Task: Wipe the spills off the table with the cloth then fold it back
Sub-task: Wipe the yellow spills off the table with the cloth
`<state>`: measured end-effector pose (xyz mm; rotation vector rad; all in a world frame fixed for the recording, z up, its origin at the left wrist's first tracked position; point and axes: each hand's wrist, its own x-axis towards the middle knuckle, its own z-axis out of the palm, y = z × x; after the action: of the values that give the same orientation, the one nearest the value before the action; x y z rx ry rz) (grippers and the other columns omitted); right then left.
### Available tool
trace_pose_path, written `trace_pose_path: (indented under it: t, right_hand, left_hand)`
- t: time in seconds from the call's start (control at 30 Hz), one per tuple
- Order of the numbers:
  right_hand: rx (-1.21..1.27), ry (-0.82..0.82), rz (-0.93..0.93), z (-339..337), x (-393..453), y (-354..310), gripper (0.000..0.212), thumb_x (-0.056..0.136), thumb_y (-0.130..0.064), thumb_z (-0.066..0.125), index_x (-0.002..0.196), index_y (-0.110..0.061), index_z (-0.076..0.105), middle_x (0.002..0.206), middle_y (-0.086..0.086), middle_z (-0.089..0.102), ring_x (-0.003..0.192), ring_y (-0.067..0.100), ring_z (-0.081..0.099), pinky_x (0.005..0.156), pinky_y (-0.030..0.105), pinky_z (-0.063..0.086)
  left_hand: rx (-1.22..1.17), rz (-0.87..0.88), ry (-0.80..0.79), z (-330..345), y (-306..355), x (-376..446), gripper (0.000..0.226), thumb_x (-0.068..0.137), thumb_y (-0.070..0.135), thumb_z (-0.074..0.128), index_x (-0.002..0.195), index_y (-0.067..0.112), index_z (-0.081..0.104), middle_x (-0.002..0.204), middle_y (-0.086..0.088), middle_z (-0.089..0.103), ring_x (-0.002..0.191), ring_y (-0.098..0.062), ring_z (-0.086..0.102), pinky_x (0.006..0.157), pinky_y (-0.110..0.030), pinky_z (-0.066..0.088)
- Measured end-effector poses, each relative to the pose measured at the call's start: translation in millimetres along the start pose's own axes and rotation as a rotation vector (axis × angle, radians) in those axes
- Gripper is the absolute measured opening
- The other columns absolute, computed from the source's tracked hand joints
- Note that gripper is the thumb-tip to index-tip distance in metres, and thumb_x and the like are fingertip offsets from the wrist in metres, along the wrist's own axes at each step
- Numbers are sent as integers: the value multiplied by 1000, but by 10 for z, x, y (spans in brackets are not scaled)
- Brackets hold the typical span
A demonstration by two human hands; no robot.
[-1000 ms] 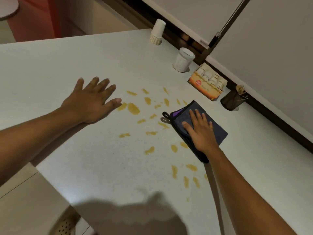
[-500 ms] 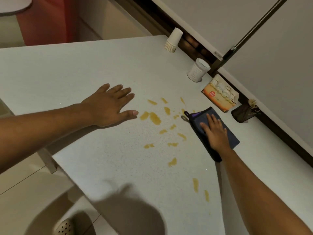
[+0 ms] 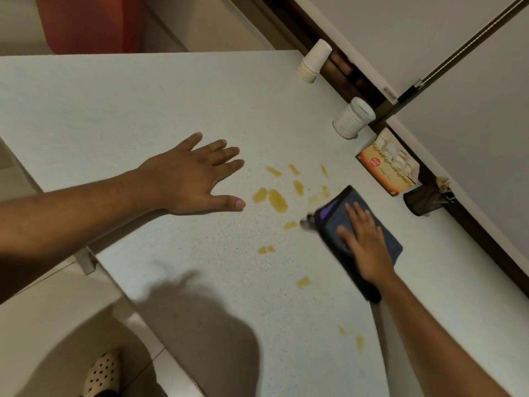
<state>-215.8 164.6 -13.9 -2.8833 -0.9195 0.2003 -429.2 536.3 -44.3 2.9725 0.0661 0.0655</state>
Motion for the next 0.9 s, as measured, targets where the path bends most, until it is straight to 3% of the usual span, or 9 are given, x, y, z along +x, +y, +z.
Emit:
trace_pose_path:
  t: [0.07,0.2,0.33,0.47,0.6,0.73,0.9]
  right_hand:
    - [-8,15,85,-48,433,-67,67,109,-56,33,168,-31,13,178,-3,7,164,22,2,128,60,5]
    - [-23,24,111,39,638,-497,71,106,-65,24,168,-34,8,178,-2,3,164,27,0,129,61,2]
    - [-2,29,-42,191,-95,-758,76,99,-76,13,166,-43,3,177,-11,-3,163,17,-7,130,51,-3]
    - [39,-16,-205,210,-901,-319,66,103,-74,21,164,-52,6,174,-27,-2,161,3,-10,127,40,-6]
    - [37,-34,-83,-41,-441,165,70,100,-73,24,164,-47,14,176,-17,7,163,11,-3,131,48,0]
    - [8,14,126,-113,462,29,65,109,-57,30,168,-33,12,178,-3,7,164,22,2,129,59,3]
    - [-6,10,65,88,308,-410,77,99,-76,14,167,-40,7,178,-9,2,164,22,-2,128,57,0]
  left_hand:
    - [4,-2,5,5,0,2,109,86,96,-1,172,28,7,182,2,3,168,-18,-1,135,-53,0]
    - [34,9,-14,-19,-4,-1,110,86,95,-2,172,28,3,182,1,1,168,-19,-2,135,-52,-1]
    - [40,14,-30,-27,-20,-2,112,83,97,-4,172,29,-1,182,3,-3,168,-18,-6,135,-50,-4]
    - [-8,-8,-22,-6,-8,3,111,83,97,-5,171,30,2,182,5,-2,167,-15,-6,135,-48,-5]
    - [-35,-17,19,3,13,-3,108,86,95,-6,171,30,9,182,5,5,168,-15,-1,135,-49,-3]
    - [-55,-13,41,0,8,-6,106,88,92,-7,171,30,15,181,4,11,168,-15,4,136,-48,0]
    - [-48,9,3,-64,-9,2,106,87,91,-10,172,30,12,182,4,8,167,-15,2,135,-49,2]
